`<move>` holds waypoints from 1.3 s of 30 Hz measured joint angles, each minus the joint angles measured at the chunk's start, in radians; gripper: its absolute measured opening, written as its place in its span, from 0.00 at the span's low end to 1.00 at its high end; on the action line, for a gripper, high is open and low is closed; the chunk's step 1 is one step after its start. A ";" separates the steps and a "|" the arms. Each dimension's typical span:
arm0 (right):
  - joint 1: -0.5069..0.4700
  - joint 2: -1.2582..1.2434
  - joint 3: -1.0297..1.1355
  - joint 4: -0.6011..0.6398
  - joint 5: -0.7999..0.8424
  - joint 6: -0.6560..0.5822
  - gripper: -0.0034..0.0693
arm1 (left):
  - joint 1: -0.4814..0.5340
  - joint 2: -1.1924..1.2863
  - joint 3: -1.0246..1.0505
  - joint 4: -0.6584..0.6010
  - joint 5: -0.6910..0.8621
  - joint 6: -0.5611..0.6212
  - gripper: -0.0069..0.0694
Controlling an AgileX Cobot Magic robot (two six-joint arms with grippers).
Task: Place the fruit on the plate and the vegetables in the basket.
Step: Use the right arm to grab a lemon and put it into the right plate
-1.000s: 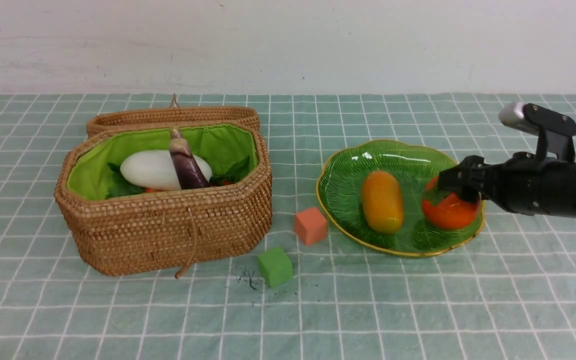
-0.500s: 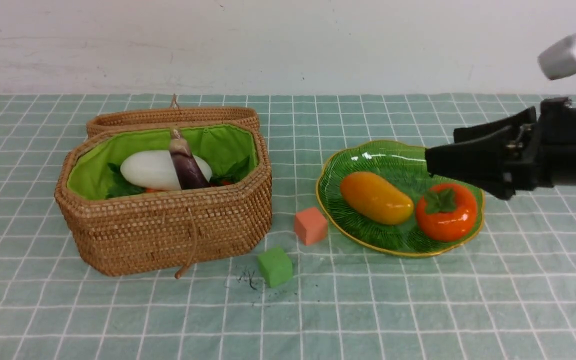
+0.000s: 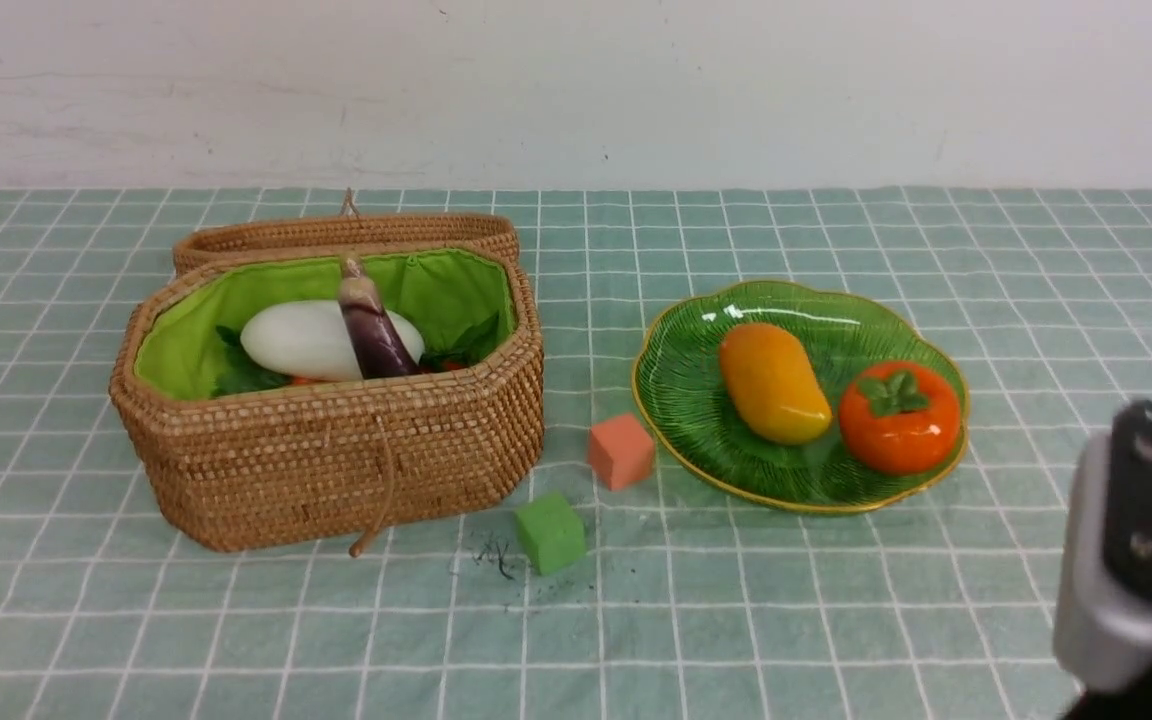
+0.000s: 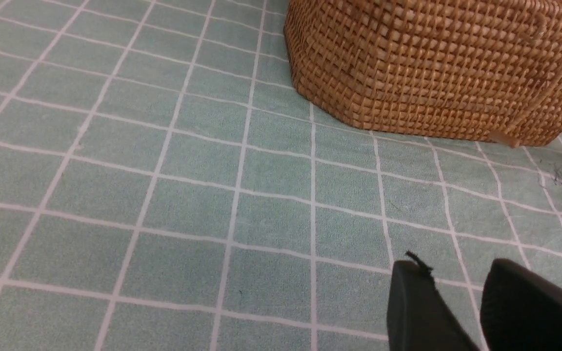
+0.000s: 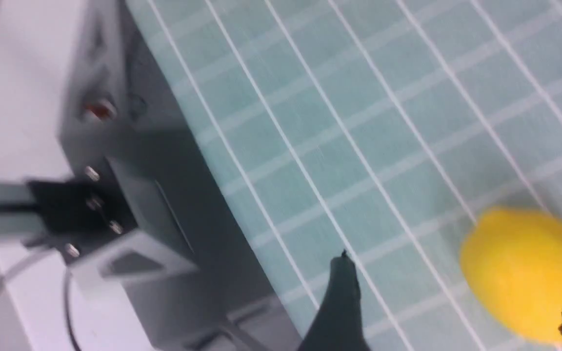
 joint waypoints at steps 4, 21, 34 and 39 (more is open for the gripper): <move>0.119 -0.067 0.122 -0.205 -0.046 0.076 0.83 | 0.000 0.000 0.000 0.000 0.000 0.000 0.36; 0.210 0.188 0.326 -0.517 -0.595 0.111 0.97 | 0.000 -0.001 0.000 0.000 0.000 0.000 0.38; 0.210 0.377 0.194 -0.496 -0.458 0.123 0.87 | 0.000 -0.001 0.000 0.000 0.000 0.000 0.40; 0.209 0.332 0.016 -0.436 -0.507 0.129 0.87 | 0.000 -0.001 0.000 0.000 0.000 0.000 0.40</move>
